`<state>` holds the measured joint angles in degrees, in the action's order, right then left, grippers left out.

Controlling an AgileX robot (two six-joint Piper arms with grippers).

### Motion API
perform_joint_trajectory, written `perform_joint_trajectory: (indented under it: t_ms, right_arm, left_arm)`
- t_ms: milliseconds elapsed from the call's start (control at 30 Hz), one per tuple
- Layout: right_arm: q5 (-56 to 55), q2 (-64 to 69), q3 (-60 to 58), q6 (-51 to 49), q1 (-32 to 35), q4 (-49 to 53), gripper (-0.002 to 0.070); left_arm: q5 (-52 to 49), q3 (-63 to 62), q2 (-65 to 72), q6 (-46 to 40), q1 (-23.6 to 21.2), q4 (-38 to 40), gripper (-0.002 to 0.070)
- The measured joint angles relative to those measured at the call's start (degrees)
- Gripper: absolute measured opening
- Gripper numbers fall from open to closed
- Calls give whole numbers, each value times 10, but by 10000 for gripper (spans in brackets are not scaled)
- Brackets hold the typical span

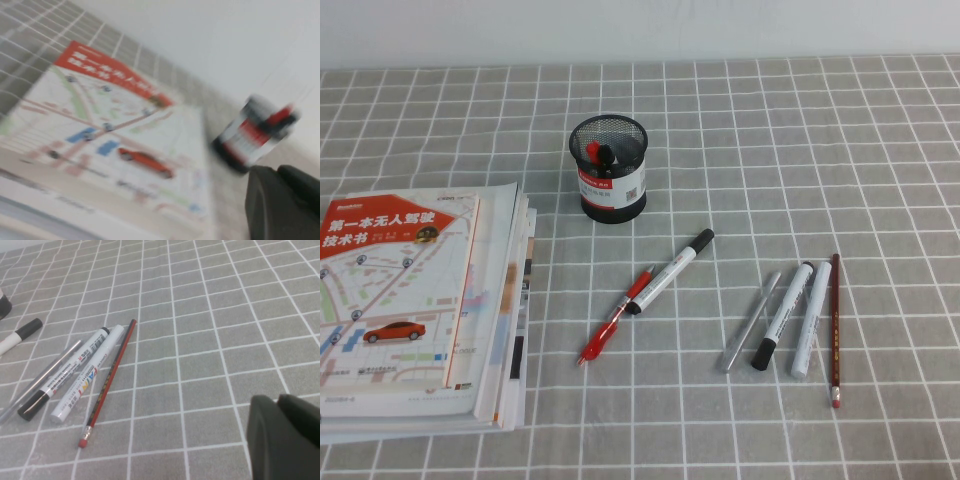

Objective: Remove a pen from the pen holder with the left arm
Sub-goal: 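Take a marker out of the pen holder and lay it on the table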

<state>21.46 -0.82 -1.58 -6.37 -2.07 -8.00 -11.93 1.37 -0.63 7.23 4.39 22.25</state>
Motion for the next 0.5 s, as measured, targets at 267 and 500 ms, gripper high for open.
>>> perform_joint_trajectory:
  t_ms: [267,500]
  right_arm:
    - [0,0,0,0,0,0,-13]
    - [0,0,0,0,0,0,-13]
  left_arm:
    - [72,0,0,25,0,101,-3]
    - [83,-4,0,38,0,165,-3]
